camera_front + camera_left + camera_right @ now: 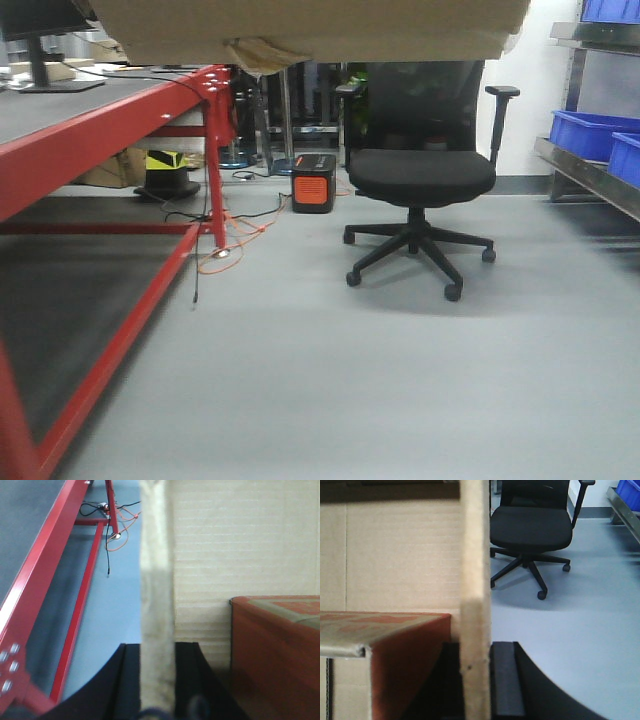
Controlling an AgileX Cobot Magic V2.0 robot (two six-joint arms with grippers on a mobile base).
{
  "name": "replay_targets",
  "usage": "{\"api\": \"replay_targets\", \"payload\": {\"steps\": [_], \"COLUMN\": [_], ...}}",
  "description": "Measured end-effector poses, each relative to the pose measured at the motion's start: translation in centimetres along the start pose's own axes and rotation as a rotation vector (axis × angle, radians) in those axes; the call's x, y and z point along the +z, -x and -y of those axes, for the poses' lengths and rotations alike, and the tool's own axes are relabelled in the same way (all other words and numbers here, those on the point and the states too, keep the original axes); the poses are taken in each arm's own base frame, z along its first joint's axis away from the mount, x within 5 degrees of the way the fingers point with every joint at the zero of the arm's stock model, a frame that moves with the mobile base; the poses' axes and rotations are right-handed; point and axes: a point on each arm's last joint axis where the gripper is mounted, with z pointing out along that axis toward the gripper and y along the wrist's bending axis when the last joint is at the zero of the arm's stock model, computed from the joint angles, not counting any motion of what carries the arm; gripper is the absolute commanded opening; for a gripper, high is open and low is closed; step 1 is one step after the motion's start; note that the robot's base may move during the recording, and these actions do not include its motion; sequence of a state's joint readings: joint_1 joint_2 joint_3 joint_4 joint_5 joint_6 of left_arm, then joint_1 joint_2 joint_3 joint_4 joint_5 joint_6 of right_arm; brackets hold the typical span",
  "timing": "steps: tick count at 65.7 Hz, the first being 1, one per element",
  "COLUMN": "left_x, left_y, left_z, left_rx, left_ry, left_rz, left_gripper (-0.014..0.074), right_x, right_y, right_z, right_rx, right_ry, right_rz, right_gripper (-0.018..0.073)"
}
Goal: Stack two boxes on right shelf middle
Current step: 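Turn and drive toward the steel shelf with blue bins, boxes held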
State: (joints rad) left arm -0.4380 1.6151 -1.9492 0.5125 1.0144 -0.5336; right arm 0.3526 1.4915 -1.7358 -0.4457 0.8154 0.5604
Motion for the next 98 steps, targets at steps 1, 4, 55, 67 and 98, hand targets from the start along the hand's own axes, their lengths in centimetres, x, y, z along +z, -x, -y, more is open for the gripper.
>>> {"api": "replay_targets", "payload": {"steps": [1,4,55,67,98], "left_x": [0.0,0.0,0.0,0.0,0.0], "left_y": [0.0,0.0,0.06,0.07,0.11], "left_z": [0.0,0.0,-0.02,-0.04,-0.01], "left_rx": [0.0,0.0,0.003,0.005,0.005], "left_ry": [0.0,0.0,0.003,0.004,0.001], "left_rz": [0.0,0.0,0.006,0.007,0.012], "left_gripper": [-0.0111,-0.0111,-0.0111,-0.0111,-0.0111], "right_x": [0.0,0.0,0.17,0.17,0.17], "right_y": [0.0,0.0,-0.01,-0.01,0.01], "right_z": [0.0,0.0,-0.08,-0.08,-0.09], "right_rx": [0.0,0.0,-0.001,-0.001,-0.001], "right_ry": [0.0,0.0,0.003,0.004,0.004], "right_rz": [0.0,0.0,0.003,0.003,0.005], "right_gripper": [-0.0154,-0.0154,-0.0154,-0.0154,-0.0154]}}
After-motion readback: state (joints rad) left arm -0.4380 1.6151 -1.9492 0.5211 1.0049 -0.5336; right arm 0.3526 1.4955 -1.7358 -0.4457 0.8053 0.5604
